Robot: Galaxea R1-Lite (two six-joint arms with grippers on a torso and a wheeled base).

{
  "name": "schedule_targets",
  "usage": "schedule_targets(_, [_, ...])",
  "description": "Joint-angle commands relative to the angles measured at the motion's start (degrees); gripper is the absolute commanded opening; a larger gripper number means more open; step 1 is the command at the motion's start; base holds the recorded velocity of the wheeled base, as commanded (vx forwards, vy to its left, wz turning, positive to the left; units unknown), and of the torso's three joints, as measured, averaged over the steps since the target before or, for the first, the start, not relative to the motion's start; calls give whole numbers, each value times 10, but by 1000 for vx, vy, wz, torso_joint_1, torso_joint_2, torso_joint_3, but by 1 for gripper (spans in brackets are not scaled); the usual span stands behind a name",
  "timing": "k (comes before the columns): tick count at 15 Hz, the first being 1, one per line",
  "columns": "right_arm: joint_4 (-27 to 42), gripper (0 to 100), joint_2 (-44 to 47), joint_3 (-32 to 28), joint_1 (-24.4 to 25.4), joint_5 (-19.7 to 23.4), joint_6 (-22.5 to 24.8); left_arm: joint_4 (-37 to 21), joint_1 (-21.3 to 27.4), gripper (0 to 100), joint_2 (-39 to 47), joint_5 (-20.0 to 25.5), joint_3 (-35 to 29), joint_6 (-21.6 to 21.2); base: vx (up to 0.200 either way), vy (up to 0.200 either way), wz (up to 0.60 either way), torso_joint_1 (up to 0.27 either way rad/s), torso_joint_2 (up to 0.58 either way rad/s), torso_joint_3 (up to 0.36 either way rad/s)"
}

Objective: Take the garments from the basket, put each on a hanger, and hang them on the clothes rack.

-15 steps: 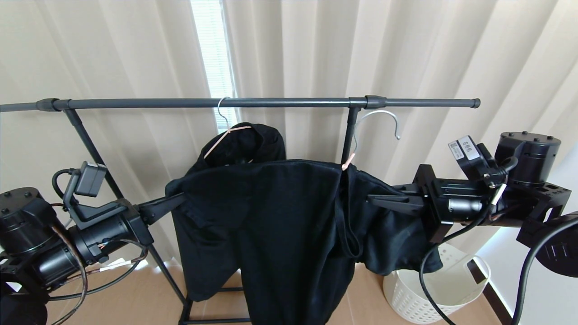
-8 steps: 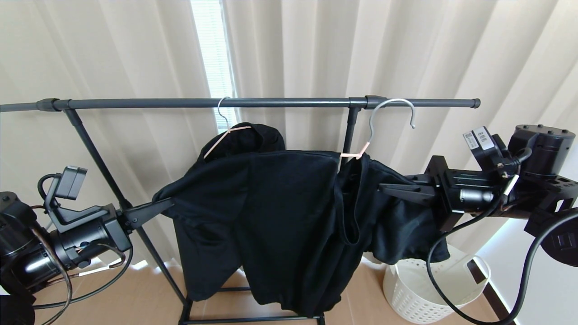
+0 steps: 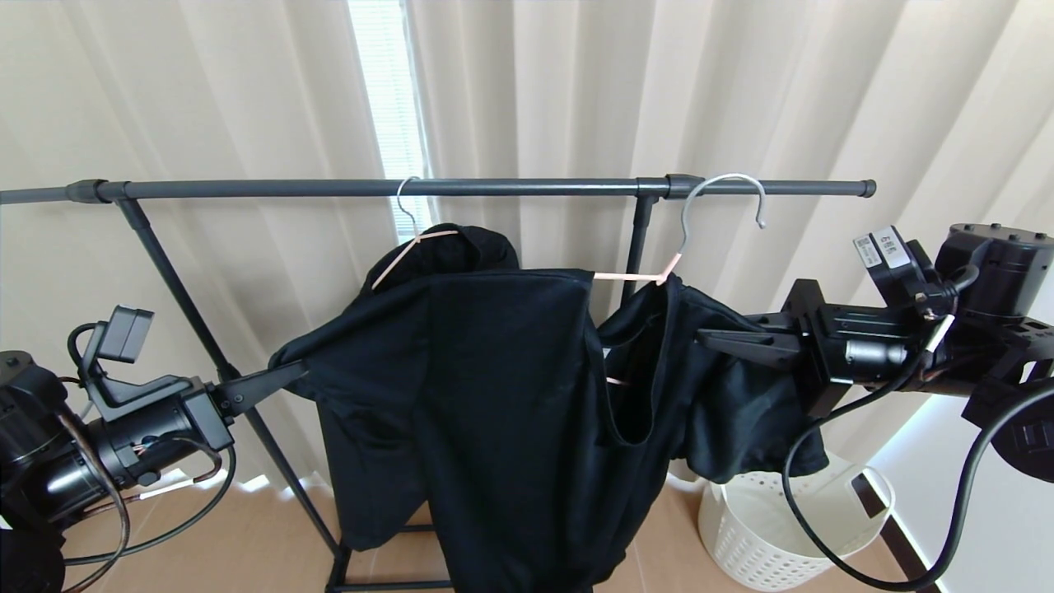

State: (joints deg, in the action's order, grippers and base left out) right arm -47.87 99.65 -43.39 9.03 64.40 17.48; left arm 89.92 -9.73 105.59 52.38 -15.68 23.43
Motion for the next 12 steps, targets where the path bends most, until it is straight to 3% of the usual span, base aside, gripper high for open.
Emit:
schedule_targets(1, [0,0,-1,1,0,0,0,1,-2,0,9,0,-1,0,0,0,0,0,0,0])
schedule_targets(12, [1,0,-2,-1,-8,24,-1,1,1,0,13,0,4,-1,0,0,0,0,0,0])
